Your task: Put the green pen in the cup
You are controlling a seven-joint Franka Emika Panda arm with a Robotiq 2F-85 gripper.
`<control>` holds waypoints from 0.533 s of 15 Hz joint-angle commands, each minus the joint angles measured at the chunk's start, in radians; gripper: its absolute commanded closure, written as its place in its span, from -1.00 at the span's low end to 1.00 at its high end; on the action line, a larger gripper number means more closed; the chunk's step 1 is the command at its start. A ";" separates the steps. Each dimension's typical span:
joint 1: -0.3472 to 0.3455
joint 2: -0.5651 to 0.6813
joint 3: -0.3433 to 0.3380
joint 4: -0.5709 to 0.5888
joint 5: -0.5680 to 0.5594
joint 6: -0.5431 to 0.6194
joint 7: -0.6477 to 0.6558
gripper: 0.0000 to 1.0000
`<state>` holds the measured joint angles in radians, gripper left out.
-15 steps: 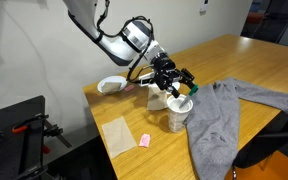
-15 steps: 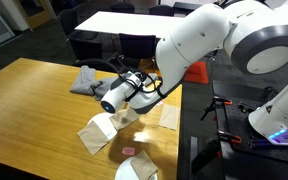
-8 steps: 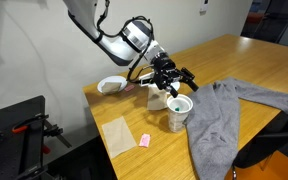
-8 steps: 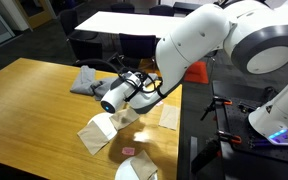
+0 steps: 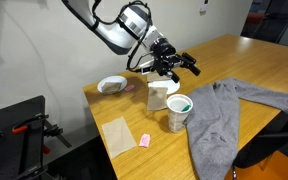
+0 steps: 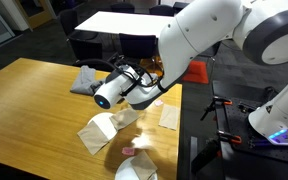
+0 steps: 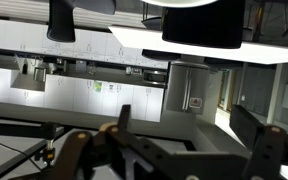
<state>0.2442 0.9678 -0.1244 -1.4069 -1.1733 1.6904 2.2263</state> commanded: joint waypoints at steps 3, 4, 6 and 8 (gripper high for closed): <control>-0.009 -0.250 0.044 -0.176 -0.010 -0.058 0.009 -1.00; -0.014 -0.292 0.054 -0.203 -0.007 -0.064 -0.007 -1.00; -0.025 -0.359 0.073 -0.243 -0.003 -0.069 -0.025 -1.00; -0.037 -0.418 0.091 -0.283 0.000 -0.068 -0.045 -1.00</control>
<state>0.2341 0.6729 -0.0742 -1.5794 -1.1731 1.6293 2.2033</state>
